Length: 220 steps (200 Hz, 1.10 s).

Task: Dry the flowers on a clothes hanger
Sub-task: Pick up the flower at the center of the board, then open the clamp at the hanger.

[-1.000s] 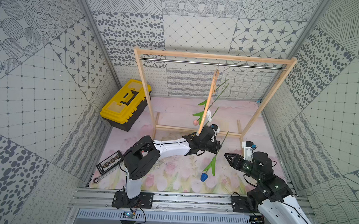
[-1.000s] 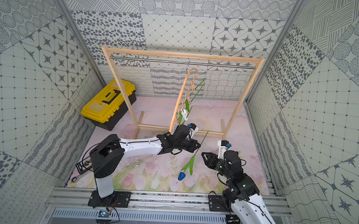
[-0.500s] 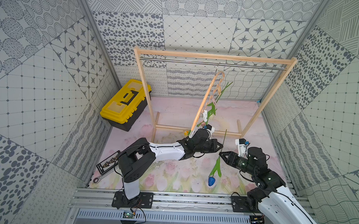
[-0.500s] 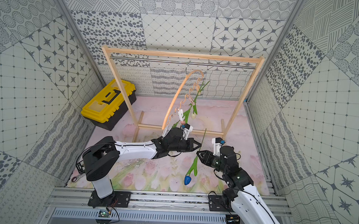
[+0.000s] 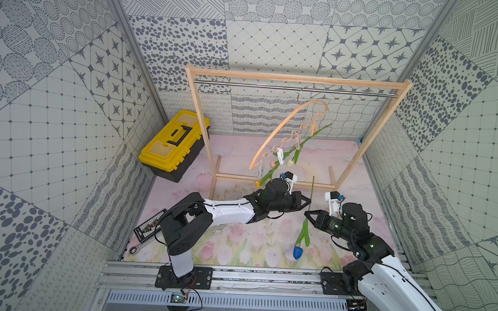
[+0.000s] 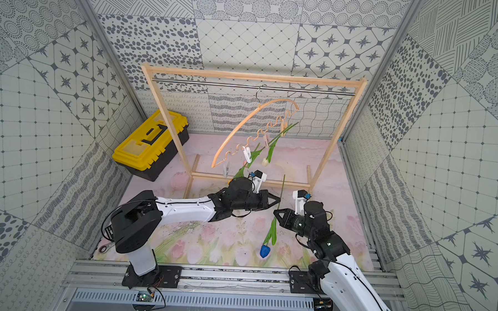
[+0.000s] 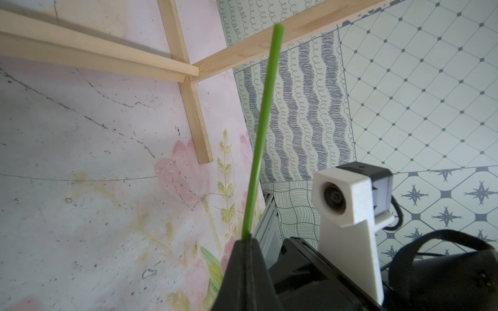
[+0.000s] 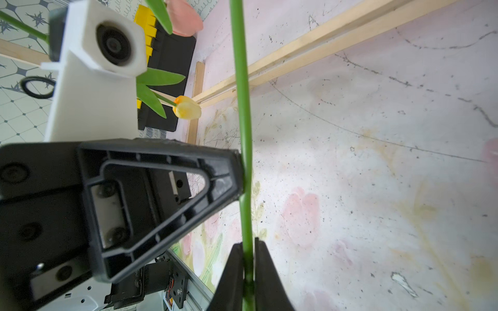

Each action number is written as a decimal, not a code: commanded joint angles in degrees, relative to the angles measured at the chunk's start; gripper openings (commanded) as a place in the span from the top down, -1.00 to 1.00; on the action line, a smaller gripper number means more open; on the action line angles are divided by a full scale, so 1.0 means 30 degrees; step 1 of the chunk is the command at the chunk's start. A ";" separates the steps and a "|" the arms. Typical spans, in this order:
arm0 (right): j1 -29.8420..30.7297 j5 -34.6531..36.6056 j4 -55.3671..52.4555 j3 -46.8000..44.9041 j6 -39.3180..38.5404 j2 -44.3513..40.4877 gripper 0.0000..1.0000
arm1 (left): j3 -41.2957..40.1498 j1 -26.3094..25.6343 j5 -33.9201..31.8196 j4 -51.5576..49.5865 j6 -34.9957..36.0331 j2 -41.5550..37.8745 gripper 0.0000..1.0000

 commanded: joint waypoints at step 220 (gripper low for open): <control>0.1197 -0.1777 0.5263 0.5292 -0.2036 -0.0517 1.00 | -0.9710 0.4286 -1.0228 -1.2139 0.9574 -2.1192 -0.51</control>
